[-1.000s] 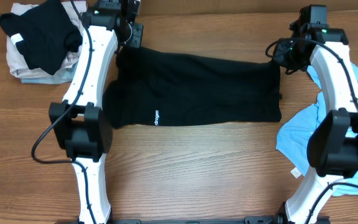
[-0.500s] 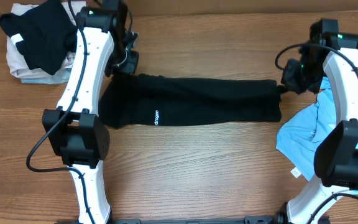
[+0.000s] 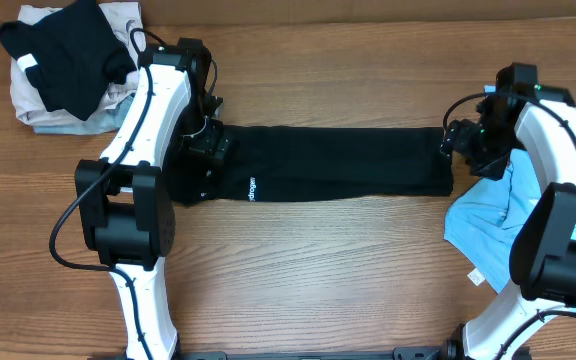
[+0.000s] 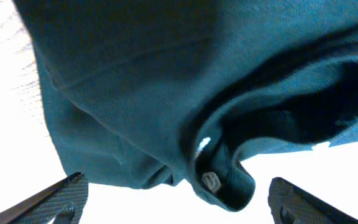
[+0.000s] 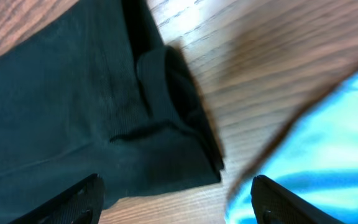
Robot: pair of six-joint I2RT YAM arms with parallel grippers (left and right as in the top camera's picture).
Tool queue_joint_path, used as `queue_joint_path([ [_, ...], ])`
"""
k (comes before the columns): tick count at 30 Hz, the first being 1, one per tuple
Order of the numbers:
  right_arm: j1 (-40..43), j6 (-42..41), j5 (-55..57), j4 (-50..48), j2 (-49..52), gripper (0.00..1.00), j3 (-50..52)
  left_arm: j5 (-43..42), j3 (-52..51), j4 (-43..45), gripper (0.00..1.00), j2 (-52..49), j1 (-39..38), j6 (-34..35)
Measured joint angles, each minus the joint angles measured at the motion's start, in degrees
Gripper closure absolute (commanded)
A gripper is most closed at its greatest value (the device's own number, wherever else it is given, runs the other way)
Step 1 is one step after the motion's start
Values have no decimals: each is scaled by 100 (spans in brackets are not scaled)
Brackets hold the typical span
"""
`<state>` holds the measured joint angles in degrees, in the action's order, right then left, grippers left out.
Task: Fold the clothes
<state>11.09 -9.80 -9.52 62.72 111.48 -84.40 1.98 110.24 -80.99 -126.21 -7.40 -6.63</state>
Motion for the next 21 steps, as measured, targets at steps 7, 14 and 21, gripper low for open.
queue_joint_path([
  [7,-101,85,-282,-1209,0,28,1106,-122,1364,-50,0,-13,0,48],
  [14,-144,103,-619,-2076,-140,95,1663,-262,3176,-76,0,-7,0,195],
  [21,118,85,-846,-1902,-127,96,1554,-83,3563,-22,0,4,0,219],
])
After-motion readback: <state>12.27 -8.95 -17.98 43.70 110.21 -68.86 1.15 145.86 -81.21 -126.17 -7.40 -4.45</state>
